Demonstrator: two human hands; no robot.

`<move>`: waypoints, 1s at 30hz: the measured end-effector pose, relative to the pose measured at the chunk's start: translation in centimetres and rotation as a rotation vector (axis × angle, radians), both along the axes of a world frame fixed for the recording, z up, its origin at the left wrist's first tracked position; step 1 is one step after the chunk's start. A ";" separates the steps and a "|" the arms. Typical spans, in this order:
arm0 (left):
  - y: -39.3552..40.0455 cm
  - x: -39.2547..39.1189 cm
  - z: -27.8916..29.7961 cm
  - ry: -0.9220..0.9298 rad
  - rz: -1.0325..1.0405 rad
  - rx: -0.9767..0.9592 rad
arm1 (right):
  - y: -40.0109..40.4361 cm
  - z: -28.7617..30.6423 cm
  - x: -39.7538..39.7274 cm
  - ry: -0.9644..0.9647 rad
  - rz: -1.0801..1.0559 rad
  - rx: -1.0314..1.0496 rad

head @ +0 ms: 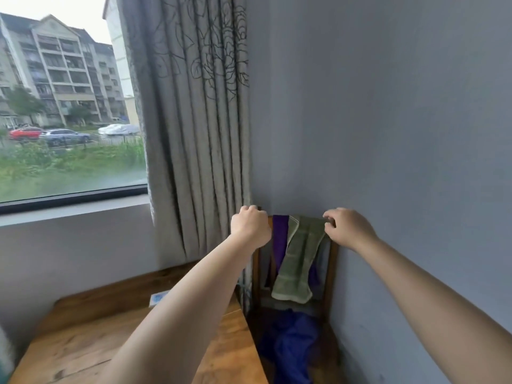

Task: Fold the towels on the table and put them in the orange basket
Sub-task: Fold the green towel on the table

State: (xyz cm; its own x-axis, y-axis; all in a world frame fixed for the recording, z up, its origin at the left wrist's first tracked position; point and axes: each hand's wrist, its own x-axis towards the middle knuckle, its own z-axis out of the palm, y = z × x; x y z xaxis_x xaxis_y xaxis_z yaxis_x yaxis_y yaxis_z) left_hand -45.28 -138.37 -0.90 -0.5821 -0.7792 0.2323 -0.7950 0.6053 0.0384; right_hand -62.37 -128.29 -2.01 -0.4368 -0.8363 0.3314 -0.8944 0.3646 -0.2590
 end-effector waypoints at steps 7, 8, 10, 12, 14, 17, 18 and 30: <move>-10.0 -9.0 -1.6 -0.045 -0.076 0.068 | -9.0 -0.3 -8.0 -0.043 -0.115 0.039; -11.2 -10.1 -1.9 -0.039 -0.087 0.087 | -10.1 -0.5 -9.0 -0.050 -0.125 0.039; -13.4 -12.6 -2.8 -0.020 -0.113 0.129 | -12.2 -1.4 -11.0 -0.072 -0.151 0.053; -15.1 -14.4 -4.2 0.001 -0.123 0.188 | -13.7 -2.7 -12.6 -0.108 -0.160 0.085; -16.9 -16.8 -6.2 0.021 -0.126 0.246 | -15.5 -4.7 -14.8 -0.156 -0.181 0.117; -19.0 -19.0 -8.8 0.050 -0.101 0.294 | -17.7 -7.9 -17.4 -0.205 -0.202 0.163; -19.7 -19.9 -9.6 0.063 -0.091 0.309 | -18.5 -8.9 -18.3 -0.222 -0.197 0.172; -22.7 -28.0 -18.3 0.183 0.120 0.428 | -23.9 -16.4 -24.5 -0.071 -0.148 0.313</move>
